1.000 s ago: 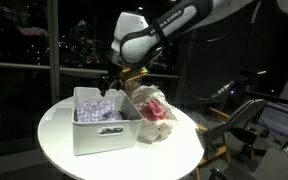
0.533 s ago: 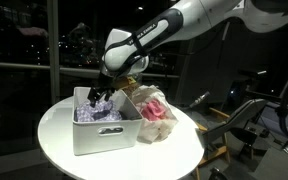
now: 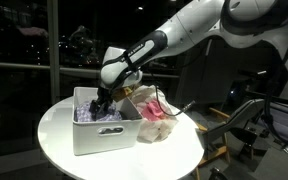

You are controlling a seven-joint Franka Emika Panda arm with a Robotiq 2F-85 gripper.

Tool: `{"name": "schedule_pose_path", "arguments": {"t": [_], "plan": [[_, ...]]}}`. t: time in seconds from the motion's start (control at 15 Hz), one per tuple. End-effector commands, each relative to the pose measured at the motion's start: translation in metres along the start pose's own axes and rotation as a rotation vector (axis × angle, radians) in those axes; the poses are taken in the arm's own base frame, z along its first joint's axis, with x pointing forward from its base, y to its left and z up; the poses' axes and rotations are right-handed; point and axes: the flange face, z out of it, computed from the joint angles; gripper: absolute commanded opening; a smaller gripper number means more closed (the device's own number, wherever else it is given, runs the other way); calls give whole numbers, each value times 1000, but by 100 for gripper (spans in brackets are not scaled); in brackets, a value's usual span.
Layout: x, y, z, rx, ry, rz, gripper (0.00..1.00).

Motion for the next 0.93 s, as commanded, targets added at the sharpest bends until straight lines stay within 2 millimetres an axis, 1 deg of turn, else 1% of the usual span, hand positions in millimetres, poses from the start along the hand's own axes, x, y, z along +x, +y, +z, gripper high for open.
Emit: {"name": "schedule_pose_path", "arguments": {"t": [0.0,0.07,0.13,0.27,0.67,0.73,0.8,0.87], "plan": [[5,11,8,3,-21,-33,75],[4,12,9,5,-24,-38,75],[2,14,6,8,-26,-39,68],[-2,20,3,3,-28,-31,51],[-13,42,1,-21,-70,39,7],[-16,44,-2,-36,-109,58,4],[-20,45,-8,-48,-157,74,3],[-23,45,-14,-66,-201,87,0]]}}
